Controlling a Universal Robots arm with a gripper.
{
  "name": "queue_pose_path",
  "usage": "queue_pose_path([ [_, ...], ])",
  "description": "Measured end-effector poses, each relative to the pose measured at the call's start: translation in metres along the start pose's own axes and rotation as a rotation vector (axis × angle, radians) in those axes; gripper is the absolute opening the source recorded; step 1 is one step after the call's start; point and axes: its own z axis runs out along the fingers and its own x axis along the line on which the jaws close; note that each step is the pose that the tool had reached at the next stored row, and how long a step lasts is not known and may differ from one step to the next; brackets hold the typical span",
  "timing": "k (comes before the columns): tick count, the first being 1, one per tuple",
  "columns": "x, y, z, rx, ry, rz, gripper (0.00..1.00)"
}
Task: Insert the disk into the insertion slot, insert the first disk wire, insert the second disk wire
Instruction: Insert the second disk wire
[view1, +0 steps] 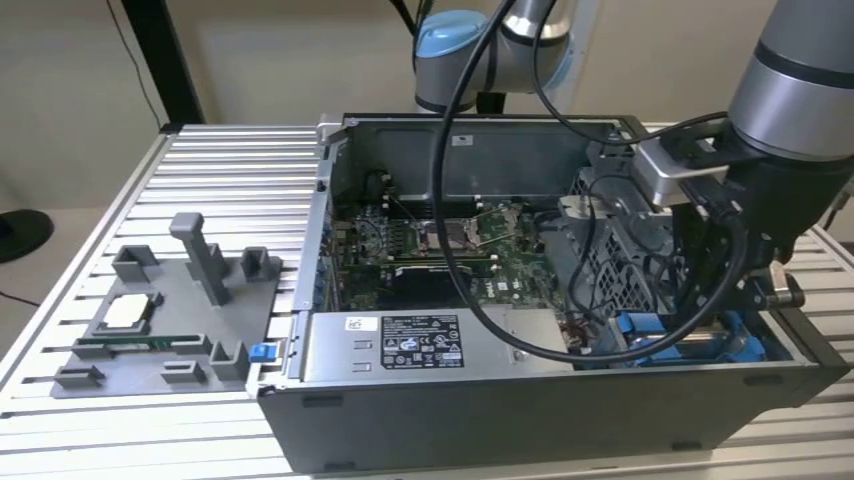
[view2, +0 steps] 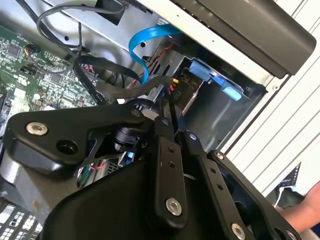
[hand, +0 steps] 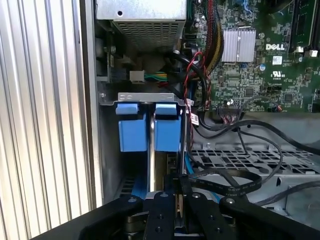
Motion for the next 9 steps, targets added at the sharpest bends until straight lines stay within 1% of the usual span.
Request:
queue_pose_path([
  [3,0.0,0.0003,0.002,0.0004,0.0001,0.0,0.0],
  [8,0.0,0.0003,0.0025,0.0004,-0.0006,0.0,0.0],
  [9,0.0,0.0003,0.0027,0.0005,-0.0008,0.0,1.0],
])
